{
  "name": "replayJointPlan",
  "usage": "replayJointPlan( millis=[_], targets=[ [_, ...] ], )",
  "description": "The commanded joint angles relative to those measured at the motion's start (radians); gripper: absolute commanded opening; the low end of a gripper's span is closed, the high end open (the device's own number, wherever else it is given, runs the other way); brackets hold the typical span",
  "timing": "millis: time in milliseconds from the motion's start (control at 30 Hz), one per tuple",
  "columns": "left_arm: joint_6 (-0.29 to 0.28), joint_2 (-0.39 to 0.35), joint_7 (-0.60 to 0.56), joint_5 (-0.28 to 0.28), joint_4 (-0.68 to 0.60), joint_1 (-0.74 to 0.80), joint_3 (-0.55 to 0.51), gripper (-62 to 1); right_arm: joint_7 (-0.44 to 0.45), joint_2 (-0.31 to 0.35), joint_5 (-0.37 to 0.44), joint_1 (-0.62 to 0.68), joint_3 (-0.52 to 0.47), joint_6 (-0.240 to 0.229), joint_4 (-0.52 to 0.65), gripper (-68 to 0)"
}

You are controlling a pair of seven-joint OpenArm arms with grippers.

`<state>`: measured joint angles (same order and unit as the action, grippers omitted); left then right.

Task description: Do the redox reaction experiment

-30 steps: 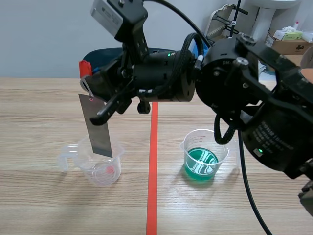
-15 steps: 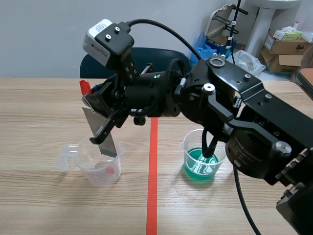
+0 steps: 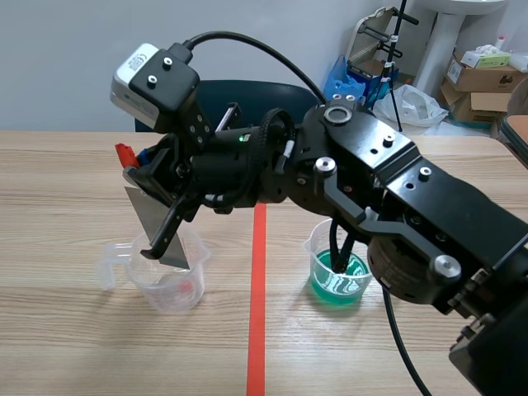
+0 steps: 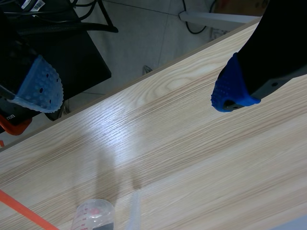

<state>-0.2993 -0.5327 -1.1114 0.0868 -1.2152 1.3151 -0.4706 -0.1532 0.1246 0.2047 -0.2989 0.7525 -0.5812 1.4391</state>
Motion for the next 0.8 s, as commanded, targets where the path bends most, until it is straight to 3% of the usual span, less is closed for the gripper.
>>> replayJointPlan(
  millis=[0,567,767],
  targets=[
    [-0.002,0.003,-0.017,0.006,-0.011,0.002,0.003,1.4,0.029,-0.006,0.000,-0.017,0.005,0.004,-0.005,-66.9],
    [-0.002,0.003,-0.017,0.006,-0.011,0.002,0.003,1.4,0.029,-0.006,-0.019,-0.017,0.008,0.004,-0.035,-66.9],
    [-0.002,0.003,-0.017,0.006,-0.011,0.002,0.003,1.4,0.029,-0.006,-0.062,-0.017,0.008,0.004,-0.035,-66.9]
  ],
)
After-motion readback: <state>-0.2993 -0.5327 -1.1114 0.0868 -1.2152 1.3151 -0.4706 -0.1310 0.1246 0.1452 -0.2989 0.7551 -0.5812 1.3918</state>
